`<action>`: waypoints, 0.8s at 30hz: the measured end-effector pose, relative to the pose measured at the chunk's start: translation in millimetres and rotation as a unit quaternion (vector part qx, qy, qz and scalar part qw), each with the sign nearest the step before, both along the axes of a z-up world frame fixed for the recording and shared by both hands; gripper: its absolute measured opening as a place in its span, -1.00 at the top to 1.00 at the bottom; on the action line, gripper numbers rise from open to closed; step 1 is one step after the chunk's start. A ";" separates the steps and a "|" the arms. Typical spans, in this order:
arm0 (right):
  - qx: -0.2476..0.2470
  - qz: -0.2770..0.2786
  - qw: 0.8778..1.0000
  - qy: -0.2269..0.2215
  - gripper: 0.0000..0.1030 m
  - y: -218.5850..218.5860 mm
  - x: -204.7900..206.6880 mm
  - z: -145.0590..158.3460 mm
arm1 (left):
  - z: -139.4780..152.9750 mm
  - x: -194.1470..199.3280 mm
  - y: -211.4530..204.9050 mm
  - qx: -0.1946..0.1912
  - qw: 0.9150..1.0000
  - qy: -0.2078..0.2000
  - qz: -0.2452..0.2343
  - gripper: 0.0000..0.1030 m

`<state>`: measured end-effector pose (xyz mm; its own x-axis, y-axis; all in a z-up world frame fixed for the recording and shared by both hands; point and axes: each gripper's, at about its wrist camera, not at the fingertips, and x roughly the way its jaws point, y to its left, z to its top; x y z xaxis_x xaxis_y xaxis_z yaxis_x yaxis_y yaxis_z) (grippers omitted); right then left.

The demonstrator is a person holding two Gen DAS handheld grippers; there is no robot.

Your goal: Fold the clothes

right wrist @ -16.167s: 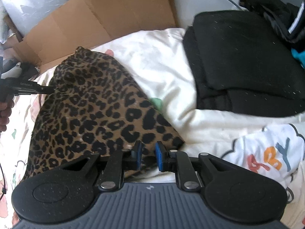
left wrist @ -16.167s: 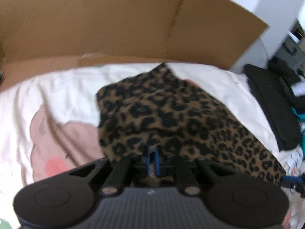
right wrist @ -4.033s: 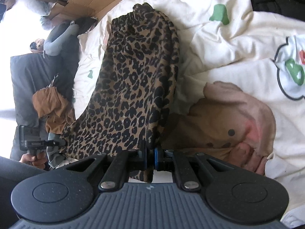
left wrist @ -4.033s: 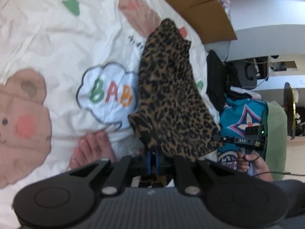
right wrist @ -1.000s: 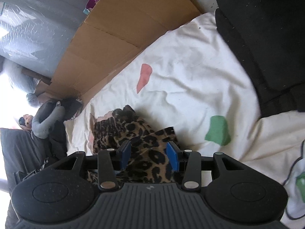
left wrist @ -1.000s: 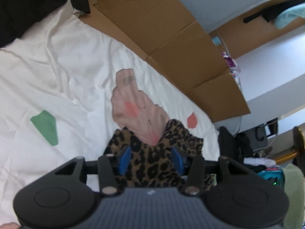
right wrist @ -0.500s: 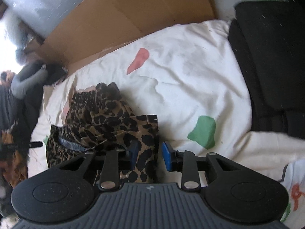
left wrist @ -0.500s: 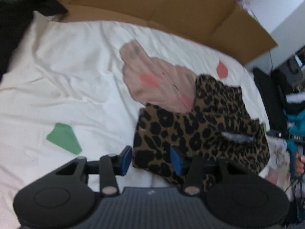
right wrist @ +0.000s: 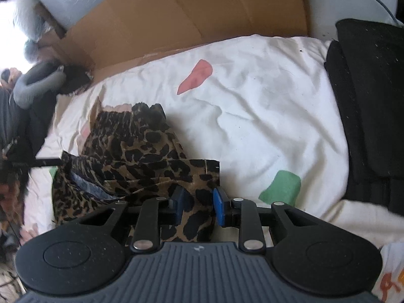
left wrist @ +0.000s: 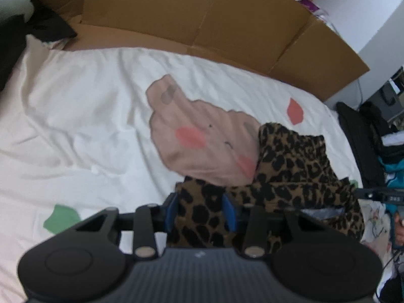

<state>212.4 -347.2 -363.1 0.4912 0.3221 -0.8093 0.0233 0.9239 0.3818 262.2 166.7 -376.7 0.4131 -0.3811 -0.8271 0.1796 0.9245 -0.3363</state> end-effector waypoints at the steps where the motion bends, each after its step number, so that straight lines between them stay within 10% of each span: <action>1: -0.003 0.002 1.000 0.004 0.47 0.9 1.8 -2.4 | -0.9 0.8 -0.9 0.002 1.000 0.000 -0.003 0.29; 8: -0.032 0.031 0.999 -0.008 0.96 8.3 3.1 2.2 | -7.0 -0.9 0.6 0.002 1.000 -0.005 -0.005 0.92; 24: -0.039 0.002 0.998 -0.051 0.97 6.5 4.8 23.8 | 1.9 -9.8 9.5 0.001 0.999 -0.026 0.026 0.96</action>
